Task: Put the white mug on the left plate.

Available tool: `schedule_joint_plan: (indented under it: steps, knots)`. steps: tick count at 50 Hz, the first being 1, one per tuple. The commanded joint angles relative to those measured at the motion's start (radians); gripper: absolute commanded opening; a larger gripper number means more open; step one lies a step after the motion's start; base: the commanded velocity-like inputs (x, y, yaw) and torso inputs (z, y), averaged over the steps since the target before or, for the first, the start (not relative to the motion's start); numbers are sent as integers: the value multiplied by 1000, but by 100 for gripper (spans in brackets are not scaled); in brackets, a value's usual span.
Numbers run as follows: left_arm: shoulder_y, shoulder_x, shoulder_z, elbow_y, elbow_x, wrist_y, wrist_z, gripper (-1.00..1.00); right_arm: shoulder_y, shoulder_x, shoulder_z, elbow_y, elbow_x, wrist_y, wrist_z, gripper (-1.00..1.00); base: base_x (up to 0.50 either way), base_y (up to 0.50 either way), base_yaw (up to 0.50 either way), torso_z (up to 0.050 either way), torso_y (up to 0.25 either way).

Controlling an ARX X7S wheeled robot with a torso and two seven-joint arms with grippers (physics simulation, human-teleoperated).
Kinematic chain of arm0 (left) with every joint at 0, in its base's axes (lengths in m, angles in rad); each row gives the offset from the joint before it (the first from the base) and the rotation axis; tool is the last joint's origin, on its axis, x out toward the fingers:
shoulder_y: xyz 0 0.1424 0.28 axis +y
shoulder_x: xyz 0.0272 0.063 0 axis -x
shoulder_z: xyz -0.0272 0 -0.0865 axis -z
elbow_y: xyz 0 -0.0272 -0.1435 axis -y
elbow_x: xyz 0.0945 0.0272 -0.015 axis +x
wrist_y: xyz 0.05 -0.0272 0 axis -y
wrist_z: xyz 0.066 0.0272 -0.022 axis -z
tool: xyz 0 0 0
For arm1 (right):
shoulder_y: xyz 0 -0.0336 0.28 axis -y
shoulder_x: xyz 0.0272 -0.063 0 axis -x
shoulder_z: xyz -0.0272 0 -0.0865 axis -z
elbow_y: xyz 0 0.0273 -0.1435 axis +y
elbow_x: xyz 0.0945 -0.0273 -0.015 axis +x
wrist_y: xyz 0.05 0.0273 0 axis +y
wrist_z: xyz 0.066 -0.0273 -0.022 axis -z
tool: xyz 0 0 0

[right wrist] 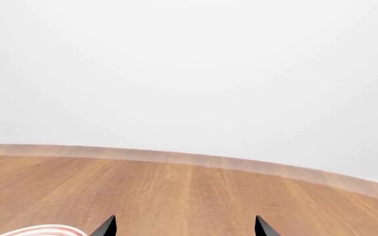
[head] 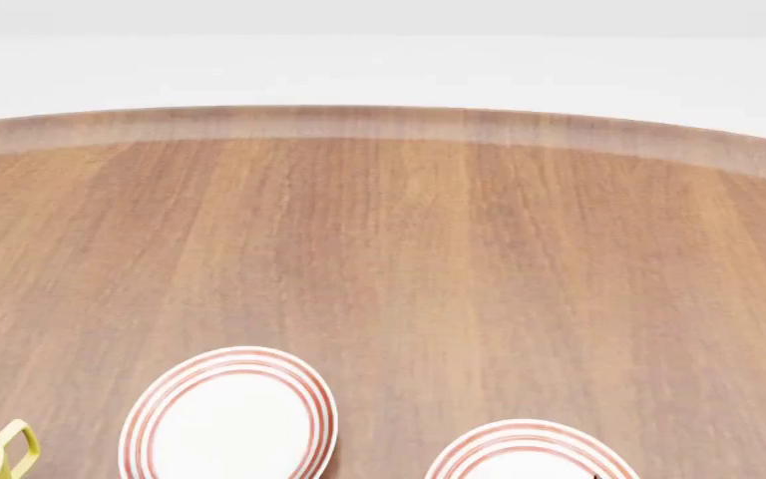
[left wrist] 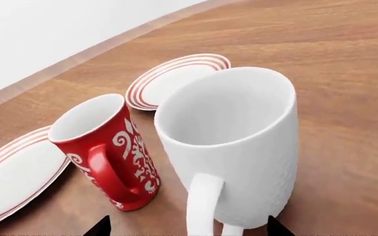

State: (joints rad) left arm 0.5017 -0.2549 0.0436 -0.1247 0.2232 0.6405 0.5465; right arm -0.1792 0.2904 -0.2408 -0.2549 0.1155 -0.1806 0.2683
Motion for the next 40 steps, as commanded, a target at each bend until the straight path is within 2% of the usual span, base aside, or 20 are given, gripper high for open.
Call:
schedule_joint_plan:
  steps: [1, 17, 18, 35, 40]
  knots:
    - [-14, -4, 11, -8, 12, -14, -6, 100, 4, 3, -4, 5, 1, -1, 4, 100, 0, 0, 0, 0, 0]
    - [-31, -9, 26, -4, 20, -36, -7, 100, 5, 8, -7, 3, 4, -1, 10, 100, 0, 0, 0, 0, 0]
    - [-30, -8, 26, -1, 16, -38, -7, -100, 4, 8, -8, 2, 4, 0, 11, 100, 0, 0, 0, 0, 0]
    - [4, -21, 20, 39, -29, -23, -18, -100, 3, 13, -12, -2, 5, -2, 19, 100, 0, 0, 0, 0, 0]
    - [62, -29, 12, 69, -62, 50, -35, -100, 9, 13, -15, 2, 5, -1, 20, 100, 0, 0, 0, 0, 0]
